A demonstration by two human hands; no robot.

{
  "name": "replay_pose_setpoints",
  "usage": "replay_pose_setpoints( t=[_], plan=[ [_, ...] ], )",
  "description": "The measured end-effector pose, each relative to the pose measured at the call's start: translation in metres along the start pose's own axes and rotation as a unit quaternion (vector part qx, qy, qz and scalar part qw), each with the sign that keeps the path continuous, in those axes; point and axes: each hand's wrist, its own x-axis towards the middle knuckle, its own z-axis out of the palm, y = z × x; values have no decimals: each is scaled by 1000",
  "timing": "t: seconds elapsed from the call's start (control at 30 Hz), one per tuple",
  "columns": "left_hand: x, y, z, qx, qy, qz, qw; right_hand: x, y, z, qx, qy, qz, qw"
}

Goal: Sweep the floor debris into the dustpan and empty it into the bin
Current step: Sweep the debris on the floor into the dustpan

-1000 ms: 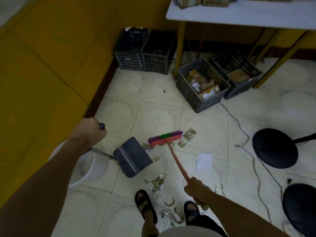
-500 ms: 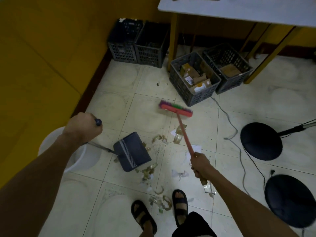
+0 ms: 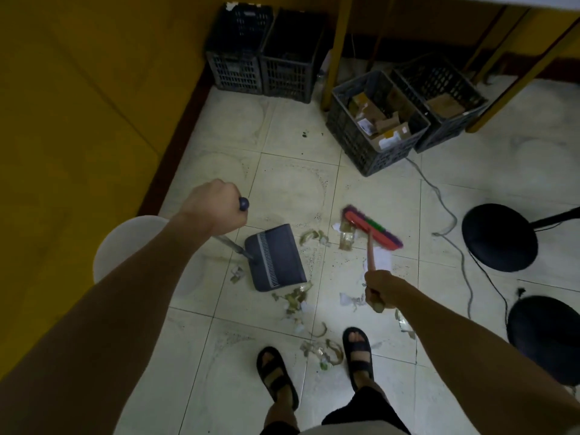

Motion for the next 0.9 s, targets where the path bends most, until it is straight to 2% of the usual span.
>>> replay_pose_setpoints(
  t=[0.27, 0.47, 0.6, 0.77, 0.9],
  plan=[
    [-22, -45, 5, -17, -22, 37, 999, -56, 18, 120, -55, -19, 7, 998],
    [-47, -54, 8, -20, -20, 18, 999, -88, 58, 151, -154, -21, -18, 988],
    [-65, -33, 8, -17, -18, 13, 1000, -97, 91, 125, -155, -3, -31, 987],
    [-85, 6, 2, 19, -8, 16, 1000, -100, 119, 76, -54, 32, -20, 998],
    [-105, 65, -5, 46, -8, 32, 998, -104, 155, 31, 18, 46, -36, 998]
  ],
)
